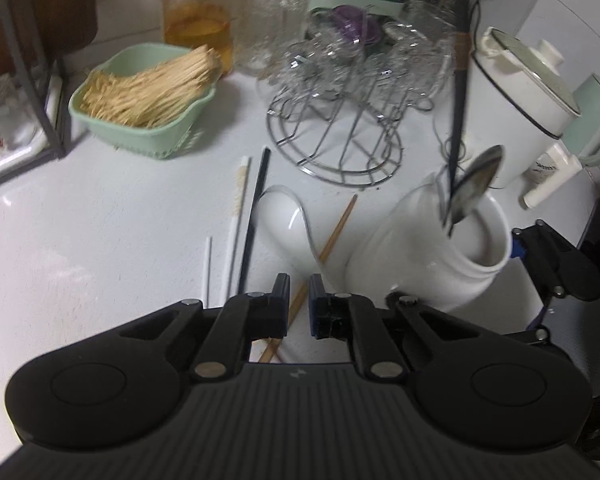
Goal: Organize utensils
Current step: 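Close the left tool on the wooden spoon handle and lift it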
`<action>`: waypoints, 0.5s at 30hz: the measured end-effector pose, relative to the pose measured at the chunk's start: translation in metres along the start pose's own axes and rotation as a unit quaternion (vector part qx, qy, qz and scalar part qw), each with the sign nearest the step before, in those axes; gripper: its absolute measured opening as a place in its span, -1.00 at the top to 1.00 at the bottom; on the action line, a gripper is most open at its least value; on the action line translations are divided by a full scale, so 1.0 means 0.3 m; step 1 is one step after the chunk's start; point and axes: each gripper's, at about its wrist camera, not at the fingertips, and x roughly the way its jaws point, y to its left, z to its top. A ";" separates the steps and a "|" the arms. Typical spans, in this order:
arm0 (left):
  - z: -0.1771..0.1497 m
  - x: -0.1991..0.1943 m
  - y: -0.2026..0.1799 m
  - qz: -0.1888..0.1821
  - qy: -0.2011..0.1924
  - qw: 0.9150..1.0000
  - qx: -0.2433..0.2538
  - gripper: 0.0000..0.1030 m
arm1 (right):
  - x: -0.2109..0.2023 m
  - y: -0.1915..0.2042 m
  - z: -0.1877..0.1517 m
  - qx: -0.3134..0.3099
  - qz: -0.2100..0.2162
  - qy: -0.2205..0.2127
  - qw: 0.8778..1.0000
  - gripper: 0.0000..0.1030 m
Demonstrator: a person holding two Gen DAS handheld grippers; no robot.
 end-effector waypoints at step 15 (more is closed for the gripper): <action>-0.041 0.095 0.133 0.017 0.042 0.997 -0.065 0.33 | -0.004 0.000 -0.003 0.010 -0.008 -0.004 1.000 -0.76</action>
